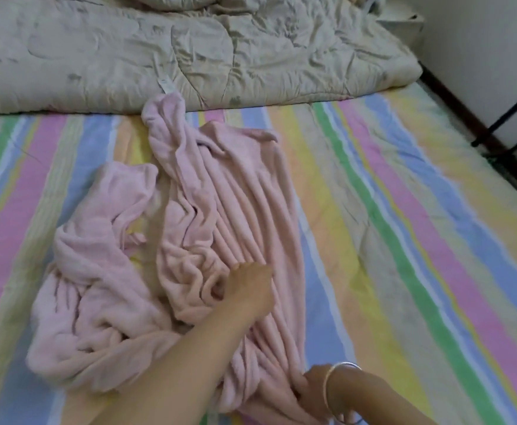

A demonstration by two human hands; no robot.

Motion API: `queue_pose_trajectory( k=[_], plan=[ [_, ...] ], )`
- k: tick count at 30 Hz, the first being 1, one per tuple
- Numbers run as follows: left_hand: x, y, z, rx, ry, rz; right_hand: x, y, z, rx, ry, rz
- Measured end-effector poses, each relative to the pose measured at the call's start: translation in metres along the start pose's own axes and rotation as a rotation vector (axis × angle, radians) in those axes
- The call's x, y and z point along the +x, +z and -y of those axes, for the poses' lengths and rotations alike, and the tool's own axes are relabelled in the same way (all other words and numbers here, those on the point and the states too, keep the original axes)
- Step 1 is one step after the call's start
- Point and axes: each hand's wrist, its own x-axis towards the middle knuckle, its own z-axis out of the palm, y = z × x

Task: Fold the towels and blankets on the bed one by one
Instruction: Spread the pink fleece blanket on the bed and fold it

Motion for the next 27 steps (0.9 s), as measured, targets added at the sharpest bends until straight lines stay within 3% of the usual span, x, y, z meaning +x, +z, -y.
queue_pose_trajectory(
  k=[2,3,6,8,12,16,19,21,24,27],
  plan=[
    [0.0,0.015,-0.014,-0.162,0.003,0.202,0.003,-0.008,-0.006,0.287,0.014,0.105],
    [-0.002,0.023,-0.015,-0.161,0.004,0.259,0.008,-0.015,-0.012,0.387,0.002,0.033],
    [-0.014,0.044,0.002,0.047,0.005,0.244,0.028,-0.043,-0.035,0.553,0.042,-0.456],
    [-0.021,0.05,0.01,0.156,0.003,0.183,0.045,-0.061,-0.039,0.758,0.029,-0.64],
    [-0.018,0.041,0.015,0.279,-0.046,0.288,0.083,-0.09,-0.02,1.107,-0.013,-0.66],
    [-0.006,0.015,0.013,0.338,-0.085,0.56,0.107,-0.113,-0.008,1.437,0.082,-0.634],
    [-0.002,0.004,0.017,0.338,-0.2,0.93,0.103,-0.11,-0.006,1.305,0.021,-0.585],
    [-0.001,0.003,0.023,0.292,-0.247,1.039,0.094,-0.096,-0.013,1.058,0.014,-0.622],
    [-0.006,-0.003,0.02,0.09,-0.315,1.036,0.078,-0.064,-0.041,0.655,0.175,-0.624],
    [-0.006,-0.004,0.0,-0.147,-0.331,0.877,0.057,-0.031,-0.071,0.313,0.209,-0.48]
  ],
)
